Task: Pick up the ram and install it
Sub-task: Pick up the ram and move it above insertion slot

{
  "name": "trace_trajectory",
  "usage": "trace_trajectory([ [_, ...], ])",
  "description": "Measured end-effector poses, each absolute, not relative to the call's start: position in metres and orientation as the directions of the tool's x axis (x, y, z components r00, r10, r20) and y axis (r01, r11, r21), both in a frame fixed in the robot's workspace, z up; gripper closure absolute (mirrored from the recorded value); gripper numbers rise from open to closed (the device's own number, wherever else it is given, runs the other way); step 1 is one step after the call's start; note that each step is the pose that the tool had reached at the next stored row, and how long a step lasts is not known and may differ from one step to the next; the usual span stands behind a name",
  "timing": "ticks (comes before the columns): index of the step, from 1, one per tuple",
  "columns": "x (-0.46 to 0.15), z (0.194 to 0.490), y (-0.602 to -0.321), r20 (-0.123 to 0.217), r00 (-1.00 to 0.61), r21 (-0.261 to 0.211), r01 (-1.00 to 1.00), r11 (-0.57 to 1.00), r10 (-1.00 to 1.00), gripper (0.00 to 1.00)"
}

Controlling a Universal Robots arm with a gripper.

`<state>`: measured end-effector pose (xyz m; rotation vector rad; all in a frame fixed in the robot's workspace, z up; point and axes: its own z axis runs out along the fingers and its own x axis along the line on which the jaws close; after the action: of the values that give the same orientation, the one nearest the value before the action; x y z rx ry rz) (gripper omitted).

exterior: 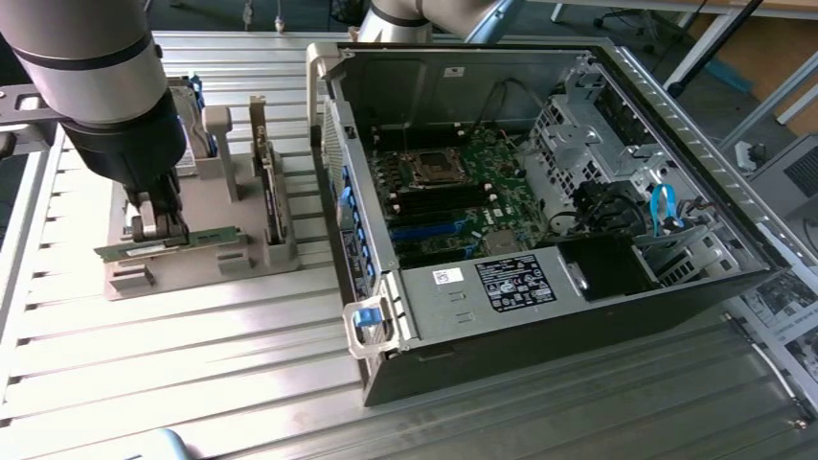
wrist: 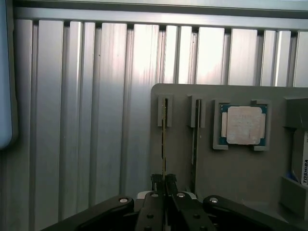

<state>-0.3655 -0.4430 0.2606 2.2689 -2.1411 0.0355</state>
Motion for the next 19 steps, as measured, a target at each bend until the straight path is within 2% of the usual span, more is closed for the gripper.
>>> trace_trajectory([
  [19,-0.366,0.274,-0.443,0.032,0.058,0.000,-0.998,-0.058,-0.998,0.87],
])
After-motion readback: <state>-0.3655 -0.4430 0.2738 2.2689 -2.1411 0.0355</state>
